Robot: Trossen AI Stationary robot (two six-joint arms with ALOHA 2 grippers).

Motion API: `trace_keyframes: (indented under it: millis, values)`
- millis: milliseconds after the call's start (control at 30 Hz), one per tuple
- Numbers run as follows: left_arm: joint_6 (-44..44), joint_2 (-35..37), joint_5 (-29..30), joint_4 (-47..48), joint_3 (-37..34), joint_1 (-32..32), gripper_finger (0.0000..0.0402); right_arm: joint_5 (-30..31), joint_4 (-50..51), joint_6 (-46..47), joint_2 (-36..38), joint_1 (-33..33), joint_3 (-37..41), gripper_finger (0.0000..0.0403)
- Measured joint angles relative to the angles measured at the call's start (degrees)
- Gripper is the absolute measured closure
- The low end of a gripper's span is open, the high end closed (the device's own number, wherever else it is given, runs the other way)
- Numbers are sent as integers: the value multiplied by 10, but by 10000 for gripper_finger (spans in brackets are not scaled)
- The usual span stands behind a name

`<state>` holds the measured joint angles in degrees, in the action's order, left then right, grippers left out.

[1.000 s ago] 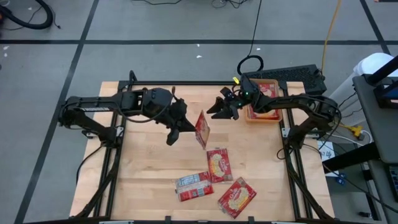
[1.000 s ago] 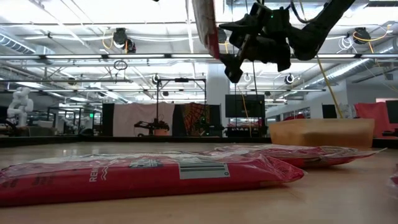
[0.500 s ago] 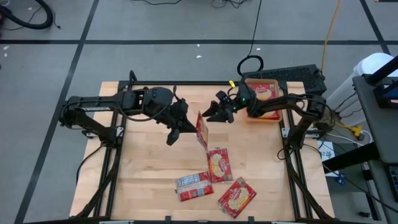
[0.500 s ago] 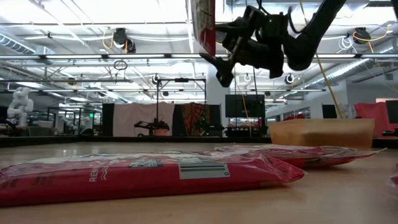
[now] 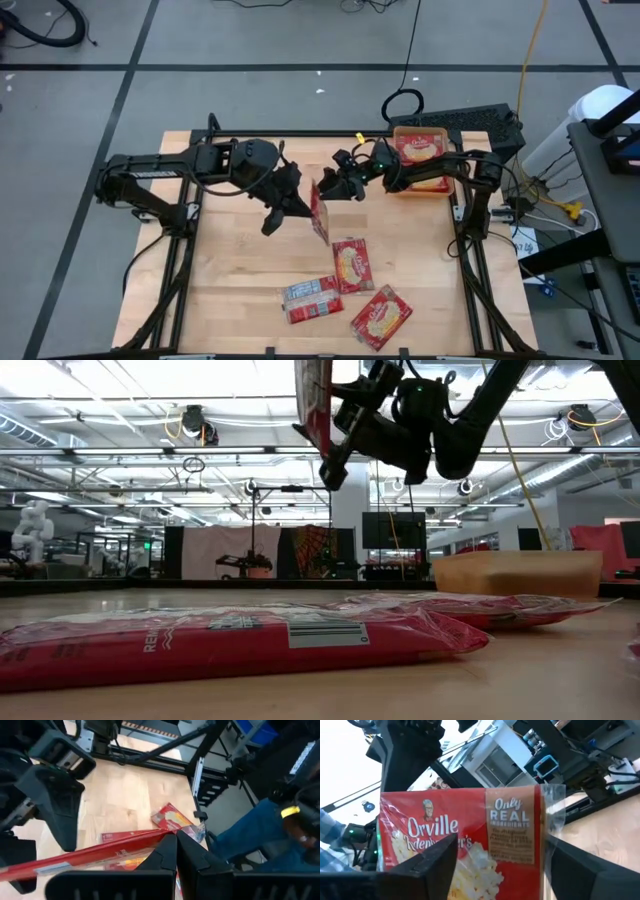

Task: Sort popcorn bags into baskets
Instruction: Put the red popcorn bag into the orange bin

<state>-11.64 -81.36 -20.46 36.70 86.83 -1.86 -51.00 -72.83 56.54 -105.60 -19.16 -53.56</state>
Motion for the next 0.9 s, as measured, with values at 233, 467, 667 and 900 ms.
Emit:
trace_keyframes:
  millis: [233, 467, 667, 900]
  values:
    - [24, 12, -3, 58, 1, -3, 401, -7, -21, 29, 1, 5, -11, 259]
    - [33, 25, 82, 218, -1, -5, 401, -25, -29, 64, 2, 2, -12, 377]
    - [20, 27, 157, 276, -1, -4, 377, -31, 9, 106, 10, -10, -12, 388]
    - [-49, 27, 262, 284, -1, -4, 252, -32, 250, 17, 102, -32, -12, 397]
